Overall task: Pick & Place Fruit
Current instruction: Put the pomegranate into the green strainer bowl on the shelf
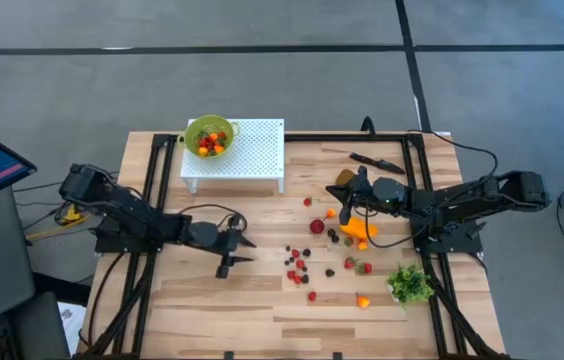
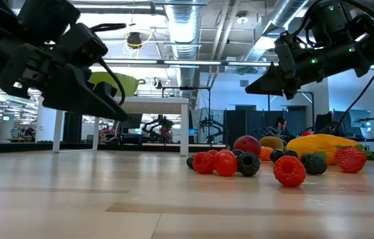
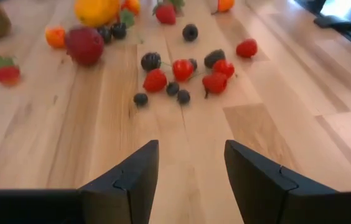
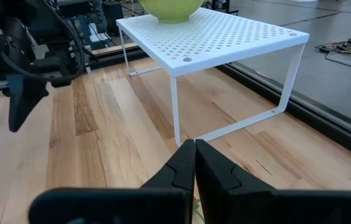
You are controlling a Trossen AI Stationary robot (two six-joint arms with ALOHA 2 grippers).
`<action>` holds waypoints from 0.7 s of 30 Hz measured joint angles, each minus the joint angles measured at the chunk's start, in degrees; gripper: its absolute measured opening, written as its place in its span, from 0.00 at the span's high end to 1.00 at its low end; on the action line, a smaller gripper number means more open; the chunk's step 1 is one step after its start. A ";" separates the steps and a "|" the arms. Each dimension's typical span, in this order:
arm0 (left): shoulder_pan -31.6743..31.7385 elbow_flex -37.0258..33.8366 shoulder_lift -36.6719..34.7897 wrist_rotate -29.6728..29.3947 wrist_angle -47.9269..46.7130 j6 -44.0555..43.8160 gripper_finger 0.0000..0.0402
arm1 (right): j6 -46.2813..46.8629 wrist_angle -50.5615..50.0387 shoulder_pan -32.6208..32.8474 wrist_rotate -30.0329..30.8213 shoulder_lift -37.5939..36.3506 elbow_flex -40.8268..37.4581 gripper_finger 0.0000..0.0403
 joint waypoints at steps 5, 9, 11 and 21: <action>0.00 0.00 -3.41 -0.09 0.09 0.06 0.56 | 0.14 0.02 0.00 0.00 -0.02 0.01 0.99; 0.02 0.00 -7.85 -0.13 -0.13 1.09 0.56 | 0.80 1.89 -0.04 -0.01 0.00 0.00 0.99; 0.02 0.02 -10.86 -0.17 0.11 4.23 0.56 | 0.76 6.07 -0.34 -0.26 -0.01 0.04 0.99; 0.02 0.02 -24.31 -0.20 -0.01 10.38 0.56 | 5.34 8.10 4.27 -4.66 2.14 5.24 0.99</action>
